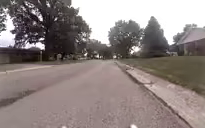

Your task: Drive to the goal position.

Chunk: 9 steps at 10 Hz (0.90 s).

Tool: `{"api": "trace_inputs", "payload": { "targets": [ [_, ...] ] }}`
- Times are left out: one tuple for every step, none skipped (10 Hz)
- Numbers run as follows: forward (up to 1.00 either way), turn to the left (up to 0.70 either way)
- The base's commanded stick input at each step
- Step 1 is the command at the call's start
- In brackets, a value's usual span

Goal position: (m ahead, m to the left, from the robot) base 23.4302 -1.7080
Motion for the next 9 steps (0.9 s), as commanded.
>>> {"api": "trace_inputs", "payload": {
  "targets": [
    [0.50, 0.00],
    [0.50, 0.00],
    [0.50, 0.00],
    [0.50, 0.00],
    [0.50, 0.00],
    [0.50, 0.00],
    [0.50, 0.00],
    [0.50, 0.00],
    [0.50, 0.00]
  ]
}}
